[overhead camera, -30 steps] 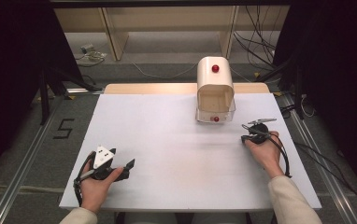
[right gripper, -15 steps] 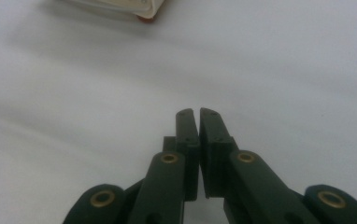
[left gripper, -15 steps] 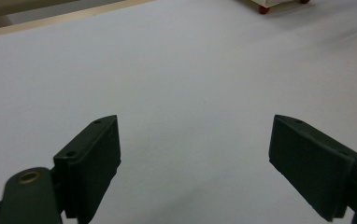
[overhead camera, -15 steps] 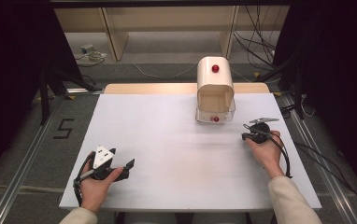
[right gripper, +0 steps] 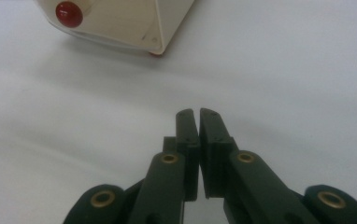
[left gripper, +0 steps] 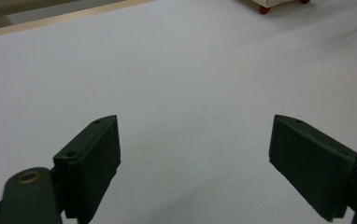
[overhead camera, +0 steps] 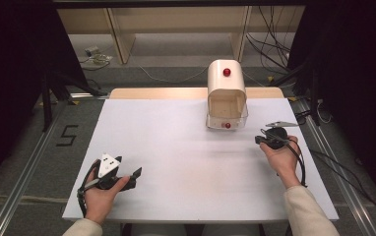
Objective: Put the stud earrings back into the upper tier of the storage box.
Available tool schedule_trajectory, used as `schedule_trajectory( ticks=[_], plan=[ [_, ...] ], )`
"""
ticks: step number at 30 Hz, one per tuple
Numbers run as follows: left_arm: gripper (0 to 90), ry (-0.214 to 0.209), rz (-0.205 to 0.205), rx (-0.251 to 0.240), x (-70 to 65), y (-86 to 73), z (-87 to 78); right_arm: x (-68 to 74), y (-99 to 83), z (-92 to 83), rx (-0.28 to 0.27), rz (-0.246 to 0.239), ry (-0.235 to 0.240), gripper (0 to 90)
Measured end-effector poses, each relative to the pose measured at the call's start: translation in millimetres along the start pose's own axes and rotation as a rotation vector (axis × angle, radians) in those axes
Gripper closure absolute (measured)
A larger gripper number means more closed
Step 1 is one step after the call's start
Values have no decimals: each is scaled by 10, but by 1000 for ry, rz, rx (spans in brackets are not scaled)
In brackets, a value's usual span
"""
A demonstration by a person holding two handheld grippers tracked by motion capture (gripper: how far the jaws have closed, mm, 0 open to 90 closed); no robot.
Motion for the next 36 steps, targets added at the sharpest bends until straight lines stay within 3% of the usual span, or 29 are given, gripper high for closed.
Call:
schedule_trajectory(
  ticks=[36],
  plan=[
    [163,-2,2,4,0,-1,2,128,231,-234,-100,-3,29,877]
  ],
)
Point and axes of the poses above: each handheld gripper's, and its own axes: z roughly forward along the jaws, y roughly out of its top, x roughly to its left, the point moved 1 cm from there along z, roughly forward along the jaws, and after that the axes turned 11 degrees about z, right-handed, at the moved point
